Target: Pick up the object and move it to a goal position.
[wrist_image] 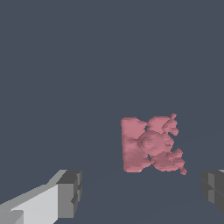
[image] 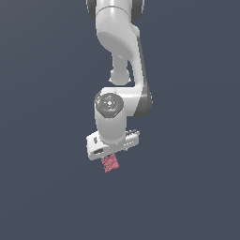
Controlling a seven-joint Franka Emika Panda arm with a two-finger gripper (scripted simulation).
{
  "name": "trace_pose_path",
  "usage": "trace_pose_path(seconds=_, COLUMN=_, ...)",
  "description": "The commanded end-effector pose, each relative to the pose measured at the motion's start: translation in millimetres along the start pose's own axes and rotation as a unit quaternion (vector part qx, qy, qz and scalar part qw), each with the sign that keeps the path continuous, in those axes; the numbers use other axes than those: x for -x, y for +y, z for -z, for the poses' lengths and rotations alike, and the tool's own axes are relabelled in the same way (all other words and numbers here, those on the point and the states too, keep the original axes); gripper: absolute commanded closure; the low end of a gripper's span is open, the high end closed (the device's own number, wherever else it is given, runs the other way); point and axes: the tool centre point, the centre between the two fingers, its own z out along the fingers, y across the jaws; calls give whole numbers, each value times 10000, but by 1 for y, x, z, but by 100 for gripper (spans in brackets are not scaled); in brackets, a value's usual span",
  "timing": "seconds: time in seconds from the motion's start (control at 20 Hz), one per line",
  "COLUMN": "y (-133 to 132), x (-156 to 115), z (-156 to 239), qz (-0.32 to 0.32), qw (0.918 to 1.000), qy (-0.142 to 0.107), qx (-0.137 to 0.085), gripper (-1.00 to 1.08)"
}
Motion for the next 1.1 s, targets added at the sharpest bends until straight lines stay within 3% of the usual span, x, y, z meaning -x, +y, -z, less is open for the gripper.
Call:
trace_pose_path(seconds=0.0, y=10, x=-3, z=-8, qz=155, qw=9999, qy=-13, qx=8, gripper=-92)
trace_pose_path(seconds=0.7, y=26, x=-6, z=-25, qz=379, qw=9993, qy=-42, qx=16, gripper=-92)
trace_pose_path(seconds=1.05, y=26, x=-5, z=-59, qz=395, qw=9992, qy=-41, qx=17, gripper=-92)
